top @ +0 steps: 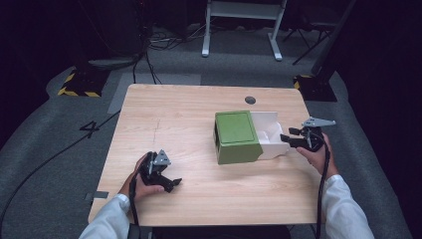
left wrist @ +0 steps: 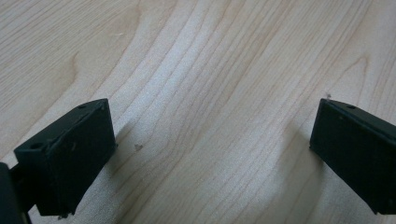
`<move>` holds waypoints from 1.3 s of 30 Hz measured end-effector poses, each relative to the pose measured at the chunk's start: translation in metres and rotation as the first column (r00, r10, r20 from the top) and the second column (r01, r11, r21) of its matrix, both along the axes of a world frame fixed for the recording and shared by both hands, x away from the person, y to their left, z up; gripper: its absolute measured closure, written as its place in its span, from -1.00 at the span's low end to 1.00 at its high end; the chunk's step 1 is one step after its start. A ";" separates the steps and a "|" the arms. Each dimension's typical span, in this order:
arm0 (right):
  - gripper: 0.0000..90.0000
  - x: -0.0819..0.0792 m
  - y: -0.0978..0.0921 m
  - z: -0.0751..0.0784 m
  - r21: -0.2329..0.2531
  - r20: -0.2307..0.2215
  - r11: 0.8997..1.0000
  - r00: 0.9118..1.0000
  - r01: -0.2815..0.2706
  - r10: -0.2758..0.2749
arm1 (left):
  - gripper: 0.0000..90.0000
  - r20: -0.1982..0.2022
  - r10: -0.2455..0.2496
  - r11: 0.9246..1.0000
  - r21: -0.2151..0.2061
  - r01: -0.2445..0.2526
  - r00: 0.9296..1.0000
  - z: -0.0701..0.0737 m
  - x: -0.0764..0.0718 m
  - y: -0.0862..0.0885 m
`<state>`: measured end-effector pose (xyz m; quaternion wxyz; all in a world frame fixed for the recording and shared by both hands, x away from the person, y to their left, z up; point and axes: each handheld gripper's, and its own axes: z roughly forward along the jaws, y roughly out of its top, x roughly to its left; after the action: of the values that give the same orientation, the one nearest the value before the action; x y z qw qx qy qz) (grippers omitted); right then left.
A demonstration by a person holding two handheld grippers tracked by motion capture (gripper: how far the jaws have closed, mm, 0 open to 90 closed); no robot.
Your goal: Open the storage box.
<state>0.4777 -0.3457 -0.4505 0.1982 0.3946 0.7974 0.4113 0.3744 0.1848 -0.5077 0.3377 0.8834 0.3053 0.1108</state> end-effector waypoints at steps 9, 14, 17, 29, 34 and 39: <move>-0.20 -0.009 -0.005 0.017 -0.022 0.062 0.999 0.998 0.028 -0.026 | -0.99 0.000 0.000 1.000 0.000 0.000 1.000 0.000 0.000 0.000; -0.27 -0.017 -0.011 0.024 -0.029 0.083 0.998 0.995 0.051 -0.048 | -0.99 0.000 0.000 1.000 0.000 0.000 1.000 0.000 0.000 0.000; -0.30 -0.022 -0.014 0.027 -0.029 0.088 0.998 0.995 0.053 -0.050 | -0.99 0.000 0.000 1.000 0.000 0.000 1.000 0.000 0.000 0.000; -0.39 -0.042 -0.017 0.034 -0.044 0.107 0.999 0.994 0.029 -0.024 | -0.99 0.000 0.000 1.000 0.000 0.000 1.000 0.000 0.000 0.000; -0.46 -0.051 -0.016 0.035 -0.069 0.114 0.997 0.993 0.016 -0.008 | -0.99 0.000 0.000 1.000 0.000 0.000 1.000 0.000 0.000 0.000; -0.51 -0.058 -0.014 0.033 -0.090 0.120 0.996 0.993 0.002 0.009 | -0.99 0.000 0.000 1.000 0.000 0.000 1.000 0.000 0.000 0.000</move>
<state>0.4193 -0.3597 -0.4172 0.2628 0.3582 0.8023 0.3986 0.3744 0.1848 -0.5077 0.3376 0.8835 0.3053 0.1108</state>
